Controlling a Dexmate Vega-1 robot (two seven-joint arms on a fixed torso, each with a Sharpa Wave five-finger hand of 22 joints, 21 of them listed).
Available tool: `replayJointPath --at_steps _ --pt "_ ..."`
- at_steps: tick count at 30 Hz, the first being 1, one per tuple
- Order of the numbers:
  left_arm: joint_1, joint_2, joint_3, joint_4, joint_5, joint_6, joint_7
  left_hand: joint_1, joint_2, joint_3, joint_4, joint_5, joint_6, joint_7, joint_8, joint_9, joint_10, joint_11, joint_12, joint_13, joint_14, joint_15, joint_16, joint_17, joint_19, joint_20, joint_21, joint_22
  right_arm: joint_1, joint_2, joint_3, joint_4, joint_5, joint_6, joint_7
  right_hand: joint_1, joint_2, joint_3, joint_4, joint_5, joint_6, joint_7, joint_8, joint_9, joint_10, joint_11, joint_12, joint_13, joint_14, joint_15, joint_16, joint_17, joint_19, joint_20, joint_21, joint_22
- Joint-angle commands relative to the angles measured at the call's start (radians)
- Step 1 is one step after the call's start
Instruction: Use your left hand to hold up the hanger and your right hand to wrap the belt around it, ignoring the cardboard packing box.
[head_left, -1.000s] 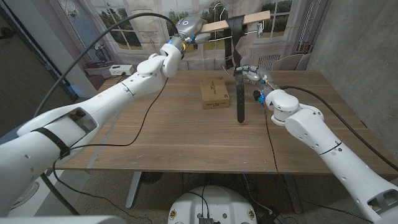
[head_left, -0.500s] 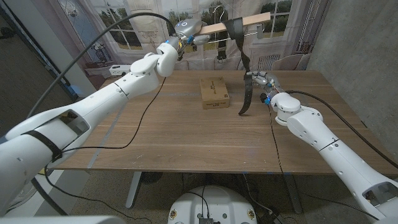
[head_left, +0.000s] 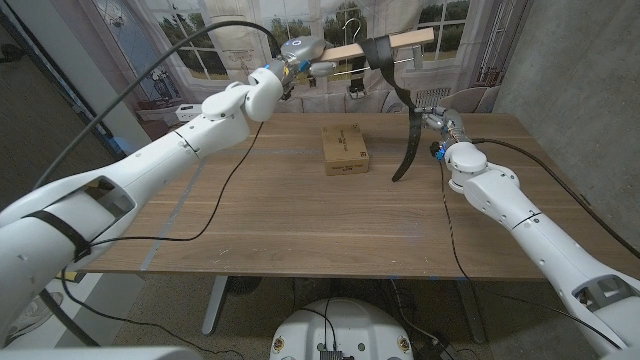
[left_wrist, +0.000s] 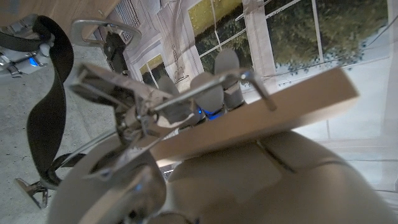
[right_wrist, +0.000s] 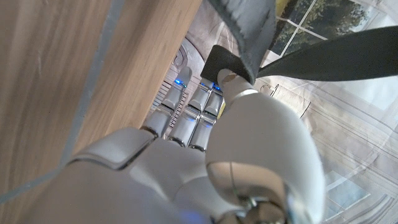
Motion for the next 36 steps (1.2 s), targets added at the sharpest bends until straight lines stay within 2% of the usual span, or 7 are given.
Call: replayJointPath --at_steps 1,10,20,30,36 --pt "0.001 0.015 -0.005 -0.002 -0.014 -0.014 -0.066 -0.002 0.013 0.005 0.006 -0.005 -0.017 0.028 0.006 0.005 0.002 -0.005 0.006 0.001 -0.002 -0.004 0.000 0.001 0.008 -0.062 0.000 0.002 0.076 0.009 -0.012 0.053 -0.072 0.048 -0.002 -0.015 0.019 -0.015 0.015 -0.004 0.044 0.042 0.000 0.004 -0.002 -0.001 0.004 0.005 -0.006 -0.113 -0.001 0.010 -0.008 -0.002 0.008 0.002" --pt "-0.007 0.025 -0.005 0.003 -0.022 -0.048 -0.100 -0.002 0.011 0.005 0.006 -0.004 -0.016 0.027 0.008 -0.003 0.002 -0.005 0.007 0.001 -0.002 -0.004 -0.001 -0.002 0.005 -0.061 0.002 0.007 0.116 0.004 -0.011 0.069 -0.100 0.107 0.044 -0.017 0.018 -0.017 0.017 -0.007 0.039 0.038 0.000 0.006 -0.012 -0.009 0.002 0.010 -0.009 -0.118 -0.004 0.016 -0.018 -0.009 0.013 0.002" --pt "-0.036 0.033 0.023 -0.007 0.035 -0.066 -0.161 -0.006 -0.003 0.002 0.007 0.001 -0.017 0.019 0.009 -0.012 -0.004 -0.003 0.006 0.001 -0.004 -0.002 0.004 0.001 -0.009 -0.056 0.000 0.013 0.147 -0.017 0.001 0.061 -0.120 0.143 0.090 -0.019 0.017 -0.020 0.018 -0.012 0.033 0.026 -0.004 0.002 -0.024 -0.021 -0.001 0.016 -0.019 -0.124 -0.009 0.024 -0.032 -0.021 0.019 0.002" --pt "-0.069 0.029 0.053 -0.009 0.083 -0.084 -0.250 -0.006 -0.034 -0.002 0.000 0.016 -0.017 0.001 -0.004 -0.044 -0.017 -0.008 0.006 0.001 -0.012 -0.001 -0.001 -0.007 -0.024 -0.053 -0.004 0.014 0.206 -0.055 -0.016 0.062 -0.139 0.168 0.201 -0.022 0.014 -0.026 0.021 -0.018 0.022 0.009 -0.010 -0.001 -0.041 -0.041 -0.008 0.021 -0.033 -0.126 -0.017 0.027 -0.056 -0.036 0.019 0.002" --pt "-0.082 0.017 0.065 -0.003 0.094 -0.084 -0.291 -0.002 -0.043 0.000 -0.002 0.026 -0.014 0.002 -0.005 -0.053 -0.020 -0.005 0.006 0.001 -0.011 -0.001 -0.006 -0.014 -0.023 -0.052 -0.009 0.006 0.221 -0.067 -0.018 0.040 -0.154 0.197 0.236 -0.021 0.014 -0.028 0.022 -0.021 0.019 0.006 -0.009 0.002 -0.041 -0.048 -0.009 0.024 -0.035 -0.129 -0.017 0.031 -0.063 -0.039 0.021 0.003"
